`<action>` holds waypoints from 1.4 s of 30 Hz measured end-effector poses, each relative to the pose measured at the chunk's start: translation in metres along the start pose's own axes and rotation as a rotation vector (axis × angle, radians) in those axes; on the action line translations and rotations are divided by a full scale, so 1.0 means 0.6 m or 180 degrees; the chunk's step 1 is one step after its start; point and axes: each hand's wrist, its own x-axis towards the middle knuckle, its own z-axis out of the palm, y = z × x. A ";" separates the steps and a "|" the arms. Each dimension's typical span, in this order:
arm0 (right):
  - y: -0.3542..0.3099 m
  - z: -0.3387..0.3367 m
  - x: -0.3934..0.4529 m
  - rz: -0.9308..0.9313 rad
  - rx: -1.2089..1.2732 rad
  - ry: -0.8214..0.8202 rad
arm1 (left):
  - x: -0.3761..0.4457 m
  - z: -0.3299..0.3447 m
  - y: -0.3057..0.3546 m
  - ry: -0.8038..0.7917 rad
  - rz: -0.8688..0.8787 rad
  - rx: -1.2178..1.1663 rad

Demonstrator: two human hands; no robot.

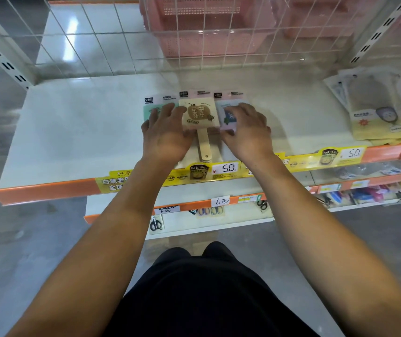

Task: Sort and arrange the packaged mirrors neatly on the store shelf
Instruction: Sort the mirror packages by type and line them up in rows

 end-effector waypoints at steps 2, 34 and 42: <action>0.000 -0.002 -0.010 -0.0035 0.0001 0.0207 | -0.001 0.000 0.009 0.0078 0.0105 -0.0017; -0.019 0.005 0.131 -0.1270 -0.0158 -0.0353 | 0.110 0.006 -0.024 0.0252 0.0588 0.0478; -0.013 0.013 0.173 -0.1414 -0.0415 -0.0767 | 0.135 0.015 -0.028 -0.0004 0.0527 0.0529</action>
